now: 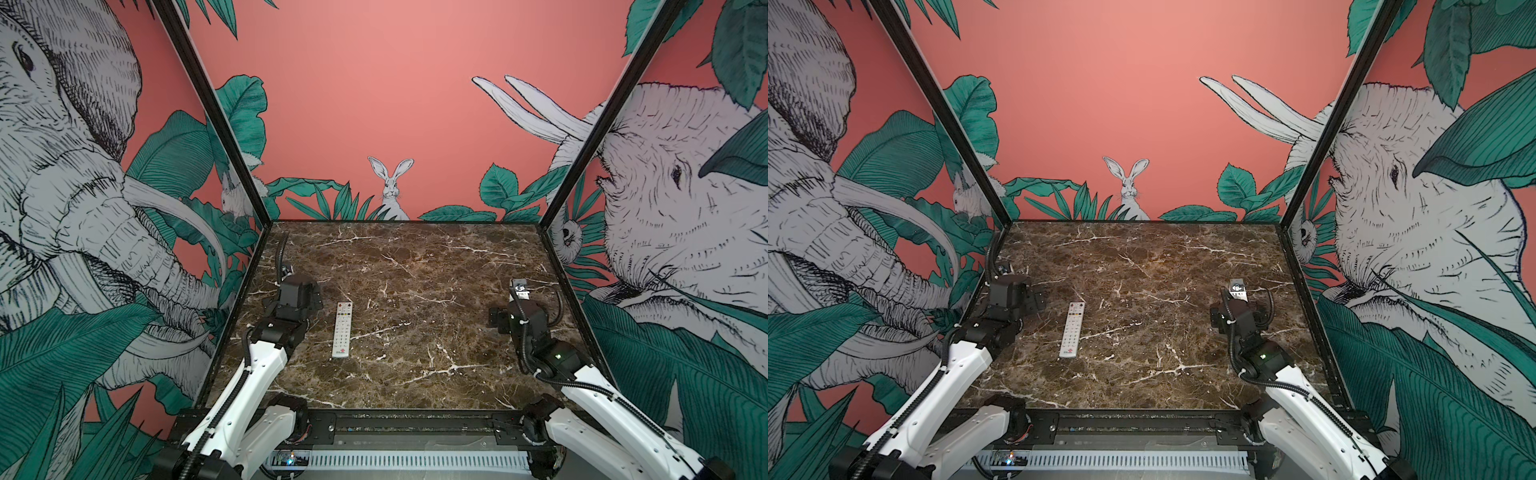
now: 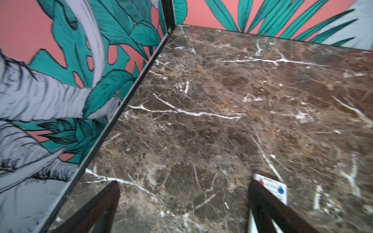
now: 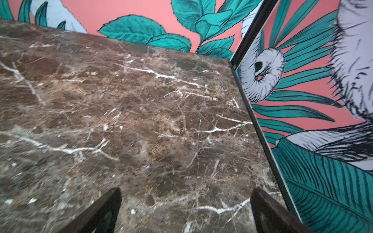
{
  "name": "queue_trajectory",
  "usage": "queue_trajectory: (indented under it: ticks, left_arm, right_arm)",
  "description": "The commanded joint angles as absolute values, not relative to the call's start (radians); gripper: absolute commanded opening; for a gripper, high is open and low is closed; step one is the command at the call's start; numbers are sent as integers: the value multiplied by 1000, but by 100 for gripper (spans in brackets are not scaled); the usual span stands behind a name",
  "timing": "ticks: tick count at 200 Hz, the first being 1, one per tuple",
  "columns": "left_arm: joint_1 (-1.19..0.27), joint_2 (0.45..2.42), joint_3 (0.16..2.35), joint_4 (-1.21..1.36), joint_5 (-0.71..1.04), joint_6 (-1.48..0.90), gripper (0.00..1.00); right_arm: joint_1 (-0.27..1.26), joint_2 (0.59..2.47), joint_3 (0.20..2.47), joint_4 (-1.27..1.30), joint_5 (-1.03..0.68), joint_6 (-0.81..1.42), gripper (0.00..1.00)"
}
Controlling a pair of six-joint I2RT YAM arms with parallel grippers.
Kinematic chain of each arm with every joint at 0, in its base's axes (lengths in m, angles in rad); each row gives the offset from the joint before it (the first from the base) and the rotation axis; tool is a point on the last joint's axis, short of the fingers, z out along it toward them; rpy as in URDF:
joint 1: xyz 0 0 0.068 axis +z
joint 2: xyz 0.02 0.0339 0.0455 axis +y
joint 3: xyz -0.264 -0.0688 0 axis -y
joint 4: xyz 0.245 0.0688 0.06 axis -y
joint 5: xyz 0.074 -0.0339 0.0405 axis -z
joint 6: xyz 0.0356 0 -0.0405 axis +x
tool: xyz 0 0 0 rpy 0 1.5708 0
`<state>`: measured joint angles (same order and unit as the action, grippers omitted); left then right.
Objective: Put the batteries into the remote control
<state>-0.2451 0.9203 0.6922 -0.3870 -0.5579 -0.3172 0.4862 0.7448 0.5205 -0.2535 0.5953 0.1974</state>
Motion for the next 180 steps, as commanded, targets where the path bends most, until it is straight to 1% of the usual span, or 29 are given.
queue_trajectory:
  ticks: [1, 16, 29, 44, 62, 89, 107, 124, 155, 180]
  left_arm:
    - [-240, 939, 656, -283, -697, -249, 99]
    - [-240, 957, 615, -181, -695, -181, 99]
    - [-239, 968, 578, -99, -695, -131, 99]
    - [-237, 986, 522, 23, -689, -58, 99]
    - [-222, 1017, 485, 116, -667, -24, 99]
    - [-216, 1075, 465, 230, -635, 10, 99]
    - [-204, 1144, 461, 321, -632, 34, 99]
    - [-196, 1213, 454, 426, -624, 74, 99]
    - [-184, 1308, 431, 604, -598, 102, 99]
    - [-181, 1368, 413, 724, -540, 101, 99]
  right_arm:
    - [437, 739, 467, -27, 627, 95, 99]
    - [405, 755, 434, 64, 643, 23, 99]
    - [371, 768, 414, 116, 610, -22, 99]
    - [325, 782, 389, 166, 550, -16, 99]
    - [303, 824, 322, 305, 518, -23, 99]
    - [288, 946, 241, 544, 520, -56, 99]
    - [266, 1033, 199, 716, 505, -62, 99]
    - [244, 1128, 188, 828, 483, -67, 99]
    - [216, 1279, 193, 1002, 453, -78, 99]
    - [205, 1333, 219, 1032, 450, -80, 99]
